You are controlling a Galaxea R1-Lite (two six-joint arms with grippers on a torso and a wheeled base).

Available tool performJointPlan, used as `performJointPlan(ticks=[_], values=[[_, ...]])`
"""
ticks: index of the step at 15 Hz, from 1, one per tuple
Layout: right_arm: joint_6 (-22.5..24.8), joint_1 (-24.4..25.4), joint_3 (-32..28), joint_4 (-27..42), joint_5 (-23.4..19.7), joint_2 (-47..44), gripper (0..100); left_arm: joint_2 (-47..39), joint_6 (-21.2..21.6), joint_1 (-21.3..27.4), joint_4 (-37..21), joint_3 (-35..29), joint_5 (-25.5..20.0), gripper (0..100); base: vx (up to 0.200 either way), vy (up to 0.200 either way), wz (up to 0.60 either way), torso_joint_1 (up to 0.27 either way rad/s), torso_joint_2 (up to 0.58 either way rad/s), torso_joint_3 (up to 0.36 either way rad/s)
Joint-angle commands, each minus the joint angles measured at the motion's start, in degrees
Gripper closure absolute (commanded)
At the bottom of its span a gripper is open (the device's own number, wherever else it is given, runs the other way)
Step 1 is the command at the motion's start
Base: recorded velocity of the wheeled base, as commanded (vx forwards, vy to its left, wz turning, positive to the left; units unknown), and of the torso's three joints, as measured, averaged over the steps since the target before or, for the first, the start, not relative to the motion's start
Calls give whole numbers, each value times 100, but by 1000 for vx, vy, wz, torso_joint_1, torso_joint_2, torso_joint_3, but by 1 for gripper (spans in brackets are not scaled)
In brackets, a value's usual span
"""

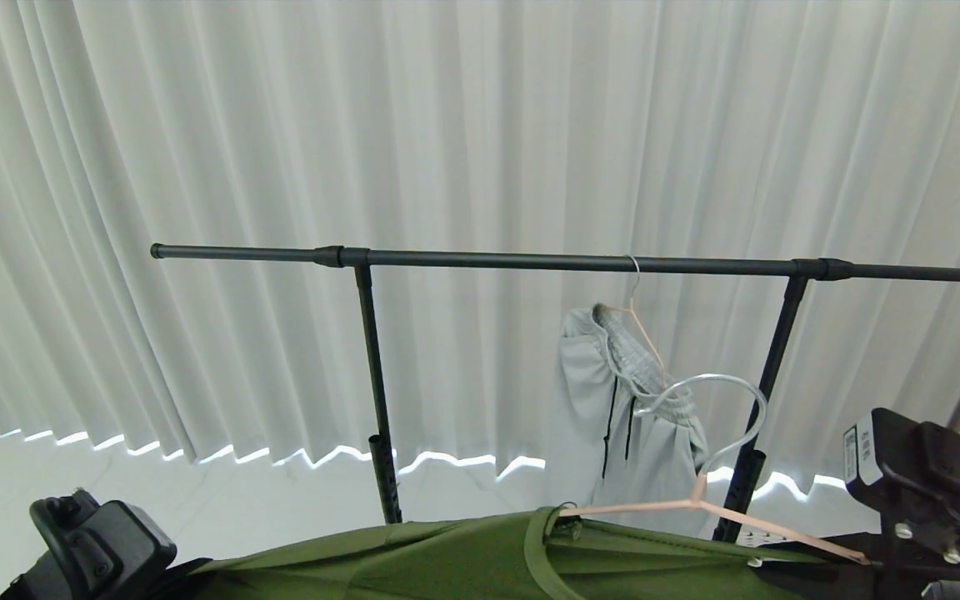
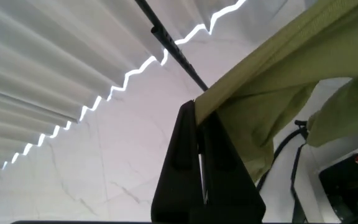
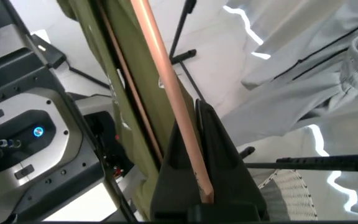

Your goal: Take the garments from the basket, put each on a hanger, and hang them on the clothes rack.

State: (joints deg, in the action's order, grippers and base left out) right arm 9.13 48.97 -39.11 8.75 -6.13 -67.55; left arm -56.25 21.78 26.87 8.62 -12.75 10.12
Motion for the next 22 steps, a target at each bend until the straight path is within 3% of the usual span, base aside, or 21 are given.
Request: performJointPlan(ticks=[1,4,9,11,14,22], values=[[1,-10,0,-5,-2,-4,100,9,10,64,-1,-17,-1,0,0,0,0,0,0,0],[1,-45,-9,-5,7,-4,100,17,10,99,17,-26,-1,0,0,0,0,0,0,0],[-8,-872,8,338,376,22,100,96,-34,152,254,-333,-1,0,0,0,0,0,0,0],[-25,-1179,17,522,587,22,100,-9,-25,-129,641,-377,8,0,0,0,0,0,0,0],[-78,-1504,44,707,877,22,100,-9,-8,-481,720,-377,8,0,0,0,0,0,0,0],[-605,-1680,676,830,1606,400,100,-18,19,-630,755,-386,8,0,0,0,0,0,0,0]])
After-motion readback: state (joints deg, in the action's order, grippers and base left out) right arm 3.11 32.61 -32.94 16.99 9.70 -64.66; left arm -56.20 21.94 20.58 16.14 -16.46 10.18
